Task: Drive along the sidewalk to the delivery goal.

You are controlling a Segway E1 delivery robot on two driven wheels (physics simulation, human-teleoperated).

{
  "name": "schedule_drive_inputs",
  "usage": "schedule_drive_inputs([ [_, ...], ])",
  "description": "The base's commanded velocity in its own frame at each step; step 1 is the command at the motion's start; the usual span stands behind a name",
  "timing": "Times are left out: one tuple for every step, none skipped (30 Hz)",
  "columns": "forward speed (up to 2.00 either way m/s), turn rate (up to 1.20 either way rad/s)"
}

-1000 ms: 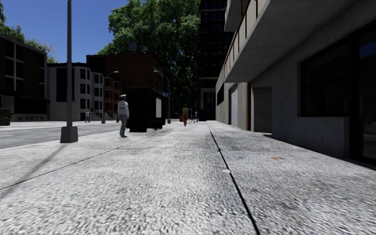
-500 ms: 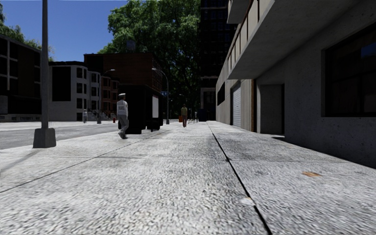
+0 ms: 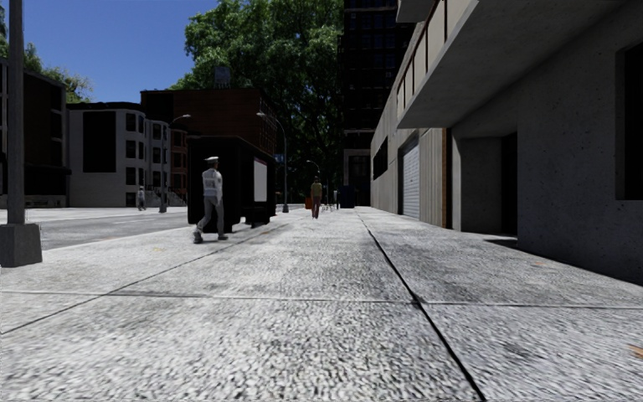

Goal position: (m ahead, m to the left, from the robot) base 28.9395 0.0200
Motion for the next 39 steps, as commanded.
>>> schedule_drive_inputs([
  [2.00,0.00],
  [2.00,0.00],
  [2.00,0.00],
  [2.00,0.00],
  [2.00,0.00],
  [2.00,0.00],
  [2.00,0.00],
  [2.00,0.00],
  [2.00,0.00],
  [2.00,0.00],
  [2.00,0.00],
  [2.00,0.00],
  [2.00,0.00],
  [2.00,0.00],
  [2.00,0.00],
  [2.00,0.00],
  [2.00,0.00],
  [2.00,0.00],
  [2.00,0.00],
  [2.00,0.00],
  [2.00,0.00],
  [2.00,0.00],
  [2.00,0.00],
  [2.00,0.00],
  [2.00,0.00],
  [2.00,0.00],
  [2.00,0.00],
  [2.00,0.00],
  [2.00,0.00],
  [2.00,0.00],
  [2.00,0.00],
  [2.00,0.00],
  [2.00,0.00],
  [2.00,0.00],
  [2.00,0.00],
  [2.00,0.00],
  [2.00,0.00],
  [2.00,0.00],
  [2.00,0.00],
])
